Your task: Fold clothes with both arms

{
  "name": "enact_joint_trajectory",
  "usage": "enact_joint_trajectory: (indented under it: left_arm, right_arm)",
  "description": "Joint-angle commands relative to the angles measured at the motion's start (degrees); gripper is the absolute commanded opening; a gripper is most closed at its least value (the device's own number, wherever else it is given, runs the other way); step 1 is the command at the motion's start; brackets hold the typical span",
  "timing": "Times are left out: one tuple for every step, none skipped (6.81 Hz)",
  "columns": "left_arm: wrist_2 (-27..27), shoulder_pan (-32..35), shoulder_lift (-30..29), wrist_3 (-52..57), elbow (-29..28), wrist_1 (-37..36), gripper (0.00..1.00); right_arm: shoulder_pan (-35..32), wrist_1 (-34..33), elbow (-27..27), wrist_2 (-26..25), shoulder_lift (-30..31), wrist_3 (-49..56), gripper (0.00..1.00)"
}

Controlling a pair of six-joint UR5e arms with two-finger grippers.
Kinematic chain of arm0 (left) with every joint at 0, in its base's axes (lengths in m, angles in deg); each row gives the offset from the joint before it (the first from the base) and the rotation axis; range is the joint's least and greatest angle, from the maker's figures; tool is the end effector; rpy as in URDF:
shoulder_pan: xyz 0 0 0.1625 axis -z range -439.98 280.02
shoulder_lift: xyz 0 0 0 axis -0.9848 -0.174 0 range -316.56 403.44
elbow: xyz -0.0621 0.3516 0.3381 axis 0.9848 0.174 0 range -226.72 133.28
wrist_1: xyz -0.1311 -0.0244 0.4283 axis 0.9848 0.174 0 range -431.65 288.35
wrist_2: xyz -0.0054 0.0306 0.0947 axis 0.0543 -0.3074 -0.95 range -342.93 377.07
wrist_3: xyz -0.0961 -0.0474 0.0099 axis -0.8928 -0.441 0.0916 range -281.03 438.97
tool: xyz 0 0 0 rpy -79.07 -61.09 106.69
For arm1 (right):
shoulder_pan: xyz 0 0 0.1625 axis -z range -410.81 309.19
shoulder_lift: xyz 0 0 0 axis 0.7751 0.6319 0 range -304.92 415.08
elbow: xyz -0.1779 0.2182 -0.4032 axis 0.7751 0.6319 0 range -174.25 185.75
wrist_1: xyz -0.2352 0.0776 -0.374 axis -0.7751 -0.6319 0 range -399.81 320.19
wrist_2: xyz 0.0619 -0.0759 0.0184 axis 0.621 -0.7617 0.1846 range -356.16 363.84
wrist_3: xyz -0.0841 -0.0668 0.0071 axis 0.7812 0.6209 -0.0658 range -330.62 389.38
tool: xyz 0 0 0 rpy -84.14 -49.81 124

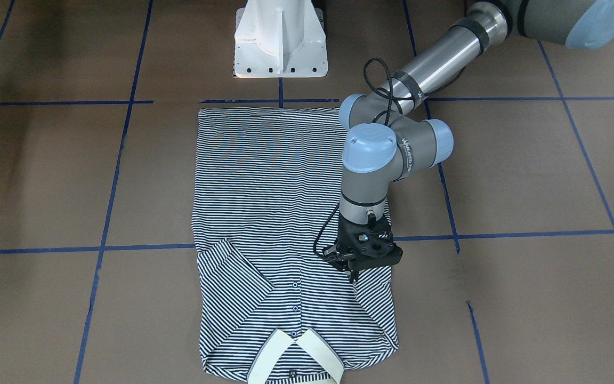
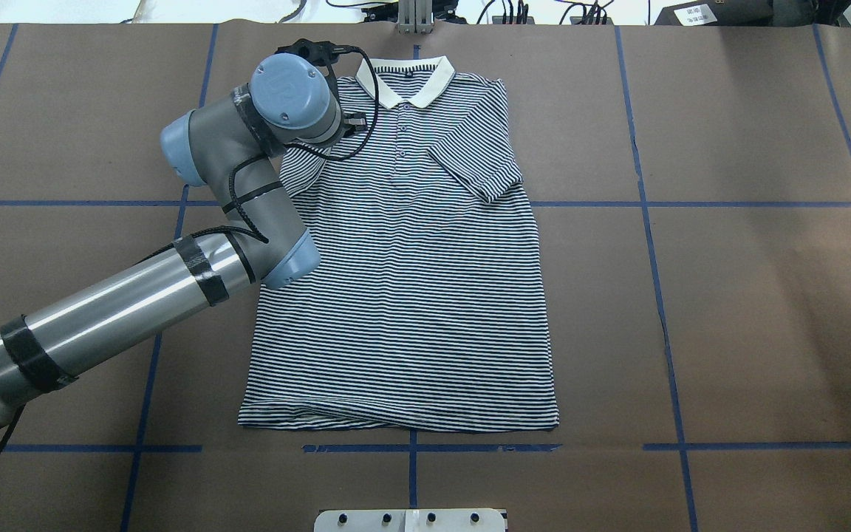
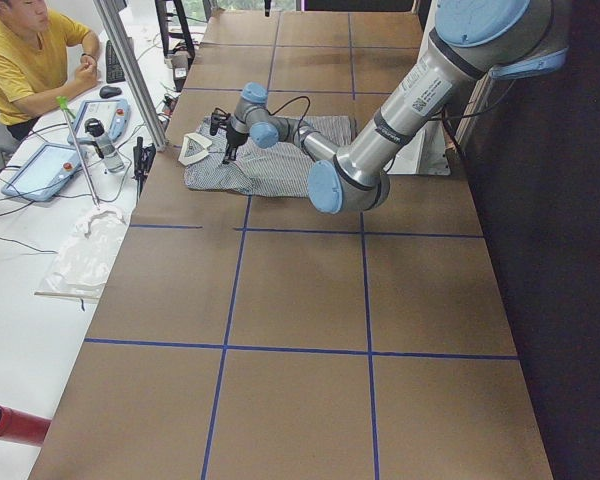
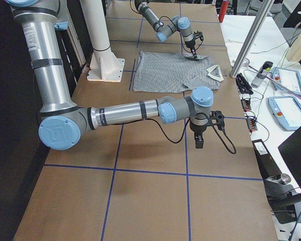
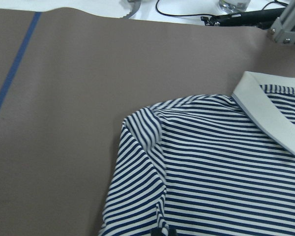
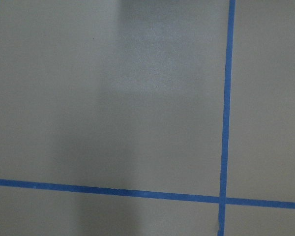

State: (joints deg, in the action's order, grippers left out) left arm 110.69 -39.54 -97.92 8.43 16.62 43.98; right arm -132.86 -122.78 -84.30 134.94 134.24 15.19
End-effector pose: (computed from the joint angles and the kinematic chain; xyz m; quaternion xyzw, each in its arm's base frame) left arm 0.6177 -0.6927 0.2823 0.1874 0.3825 -0.1515 0.8920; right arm -0.0256 -0.6354 0.6111 0.0766 -0.3683 -0.0042 0.9265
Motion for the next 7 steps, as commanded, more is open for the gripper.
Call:
enact_joint_trajectory:
  left_arm:
    - [-0.1,-0.4,-0.9,7.3,-1.6,-0.1,0.99]
    - [0.2,-0.4,-0.5,11.2,0.5,-0.1,1.0]
    - [0.6,-0.2,0.4,13.6,4.3,-1.1,1.0]
    - [1.0,-0.2,3.5,14.8,9.8,-2.0,1.0]
    - [4.3,-0.2,8.7,15.2,17.1,-2.0,1.0]
    - [5.9,-0.4,14.0,15.2,25.1,-2.0,1.0]
    - [6.1,-1.6,17.9,14.8,31.7,-1.8,1.0]
  right_arm:
    - [0.0,0.1,-0.3,0.0,-0.1,-0.4,1.0]
    - [0.0,0.1,-0.8,0.3,-0.1,-0.7,1.0]
    - [0.1,0.1,-2.3,0.6,-0.1,-1.1,1.0]
    - [0.6,0.0,-3.9,3.4,0.1,-3.5,1.0]
    - [2.4,0.1,-7.9,5.5,1.8,-8.9,1.0]
    - [6.7,0.1,-14.9,4.5,5.8,-16.7,1.0]
    - [11.1,0.1,-22.4,3.3,9.7,-24.9,1.0]
